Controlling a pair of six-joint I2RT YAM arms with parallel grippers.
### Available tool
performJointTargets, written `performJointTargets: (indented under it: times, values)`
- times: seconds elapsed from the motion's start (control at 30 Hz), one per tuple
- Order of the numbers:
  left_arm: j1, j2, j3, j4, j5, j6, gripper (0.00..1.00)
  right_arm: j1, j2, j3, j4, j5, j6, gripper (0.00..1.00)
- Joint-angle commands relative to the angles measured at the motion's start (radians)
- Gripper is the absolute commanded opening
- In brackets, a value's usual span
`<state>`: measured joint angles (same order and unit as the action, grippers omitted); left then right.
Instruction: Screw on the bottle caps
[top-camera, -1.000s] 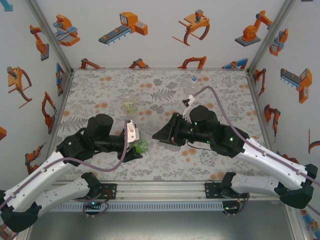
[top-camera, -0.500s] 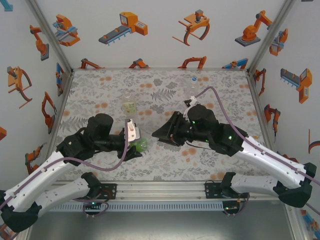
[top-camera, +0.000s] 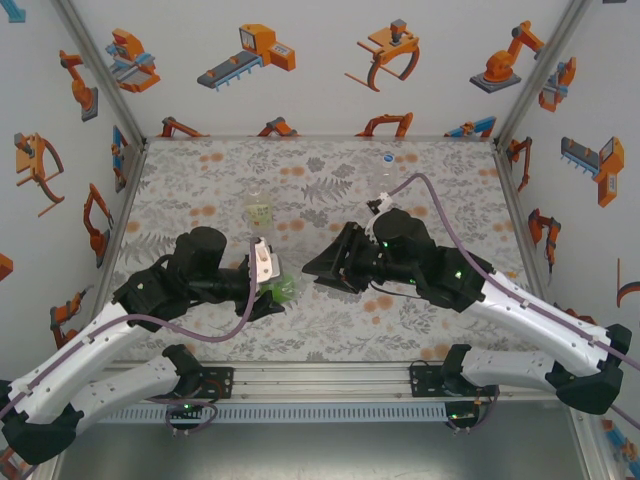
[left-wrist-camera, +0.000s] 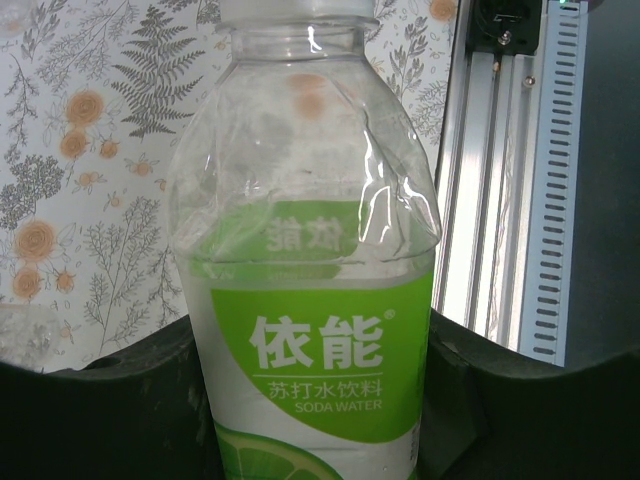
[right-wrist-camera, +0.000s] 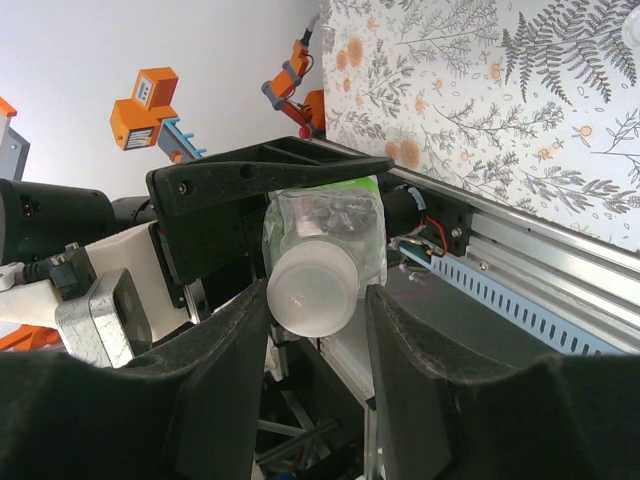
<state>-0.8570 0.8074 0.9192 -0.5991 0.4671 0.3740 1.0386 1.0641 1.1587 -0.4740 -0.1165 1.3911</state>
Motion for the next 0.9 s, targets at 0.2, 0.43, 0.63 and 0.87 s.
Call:
performJointTargets:
  times: [0.2, 0.43, 0.63, 0.87]
  values:
    - [-0.001, -0.005, 0.002, 0.032, 0.004, 0.001, 0.0, 0.003, 0.019, 0.03, 0.017, -0.027, -0.004, 0.32]
    - [-0.003, -0.02, -0.002, 0.034, -0.042, -0.012, 0.57, 0.0, 0.017, 0.026, 0.002, -0.003, -0.026, 0.19]
    - [-0.002, -0.074, -0.026, 0.06, -0.117, -0.049, 0.73, -0.046, 0.042, 0.066, -0.118, 0.022, -0.12, 0.16]
    - [-0.001, -0.126, -0.046, 0.062, -0.198, -0.112, 0.78, -0.171, 0.132, 0.186, -0.325, 0.05, -0.387, 0.15]
